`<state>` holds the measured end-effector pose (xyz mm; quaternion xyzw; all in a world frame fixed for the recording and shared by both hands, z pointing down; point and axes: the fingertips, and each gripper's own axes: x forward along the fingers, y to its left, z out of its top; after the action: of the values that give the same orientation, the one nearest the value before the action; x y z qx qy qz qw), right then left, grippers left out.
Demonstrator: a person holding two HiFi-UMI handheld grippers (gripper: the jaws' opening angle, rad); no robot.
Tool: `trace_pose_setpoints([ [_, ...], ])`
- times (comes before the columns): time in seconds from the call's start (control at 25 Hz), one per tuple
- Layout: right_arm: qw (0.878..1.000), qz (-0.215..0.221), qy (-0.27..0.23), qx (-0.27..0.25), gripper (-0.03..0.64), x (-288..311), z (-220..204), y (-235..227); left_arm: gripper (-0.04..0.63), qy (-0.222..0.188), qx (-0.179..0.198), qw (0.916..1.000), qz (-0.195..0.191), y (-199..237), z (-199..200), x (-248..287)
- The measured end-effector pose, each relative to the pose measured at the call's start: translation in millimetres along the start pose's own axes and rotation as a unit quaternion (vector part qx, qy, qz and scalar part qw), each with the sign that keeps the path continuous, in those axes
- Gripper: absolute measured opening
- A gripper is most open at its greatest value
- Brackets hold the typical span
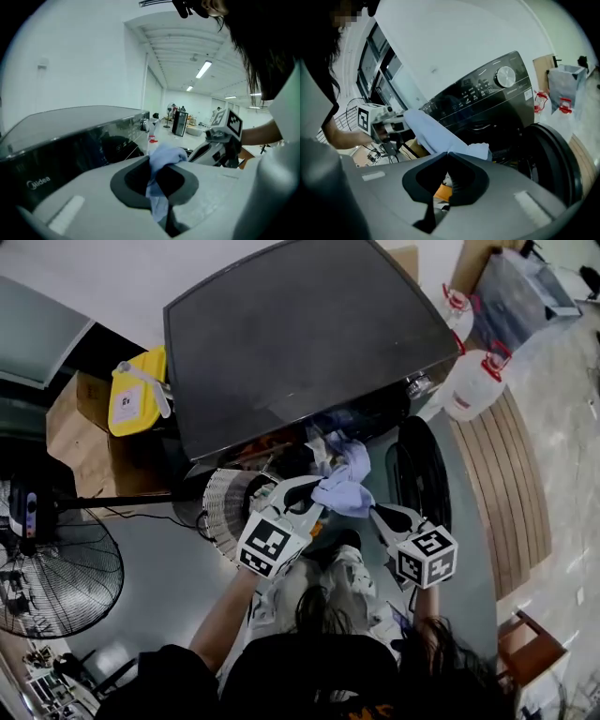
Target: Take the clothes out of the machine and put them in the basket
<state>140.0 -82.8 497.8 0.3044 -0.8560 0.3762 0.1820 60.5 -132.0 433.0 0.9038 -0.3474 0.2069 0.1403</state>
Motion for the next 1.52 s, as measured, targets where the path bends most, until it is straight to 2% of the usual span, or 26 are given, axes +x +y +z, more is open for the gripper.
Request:
trace_pose_setpoints([
  [0.2,1.0,-0.014,0.017,-0.014,0.04,4,0,1,0.021,-0.049,0.006,0.9987,0.014,-11,45,-33],
  [0.28,1.0,-0.002,0.026,-0.016,0.16,5,-2,6,0.021,-0.067,0.018,0.9975,0.018,-14,64,-45],
  [0.44,0.998,0.045,0.039,-0.037,0.341,12,-4,26,0.021,-0.089,0.047,0.9946,0.025,-24,94,-68],
  [0.52,0.996,0.068,0.027,-0.06,0.403,16,0,38,0.021,-0.091,0.07,0.993,0.027,-30,105,-78],
  [0.64,0.994,0.07,0.01,-0.089,0.509,18,8,46,0.021,-0.097,0.096,0.9902,0.025,-41,121,-93],
  [0.72,0.994,0.075,-0.005,-0.079,0.529,20,15,48,0.021,-0.097,0.111,0.9889,0.024,-50,129,-103],
  [0.84,0.994,0.095,-0.021,-0.048,0.515,26,26,57,0.021,-0.09,0.131,0.9868,0.03,-62,138,-118],
  [0.88,0.993,0.105,-0.028,-0.036,0.479,27,30,61,0.021,-0.087,0.135,0.9863,0.035,-65,140,-123],
  [0.92,0.992,0.115,-0.04,-0.024,0.422,27,36,67,0.021,-0.084,0.139,0.9858,0.042,-68,141,-128],
  [1.04,0.985,0.144,-0.09,0.009,0.192,22,60,84,0.021,-0.081,0.147,0.9836,0.066,-73,142,-143],
  [1.12,0.98,0.155,-0.123,0.026,0.085,19,75,96,0.021,-0.088,0.145,0.9821,0.083,-74,140,-157],
  [1.16,0.977,0.159,-0.136,0.032,0.055,17,82,103,0.021,-0.098,0.135,0.9818,0.09,-74,140,-165],
  [1.28,0.972,0.168,-0.161,0.042,0.044,11,103,121,0.021,-0.156,0.059,0.9787,0.12,-63,143,-191],
  [1.32,0.969,0.173,-0.169,0.043,0.043,9,112,127,0.021,-0.166,0.045,0.9764,0.131,-58,141,-200],
  [1.4,0.964,0.188,-0.185,0.044,0.041,3,128,139,0.021,-0.165,0.041,0.9733,0.154,-47,133,-215],
  [1.52,0.956,0.206,-0.204,0.035,0.041,-8,148,161,0.021,-0.144,0.041,0.9708,0.188,-35,112,-234],
])
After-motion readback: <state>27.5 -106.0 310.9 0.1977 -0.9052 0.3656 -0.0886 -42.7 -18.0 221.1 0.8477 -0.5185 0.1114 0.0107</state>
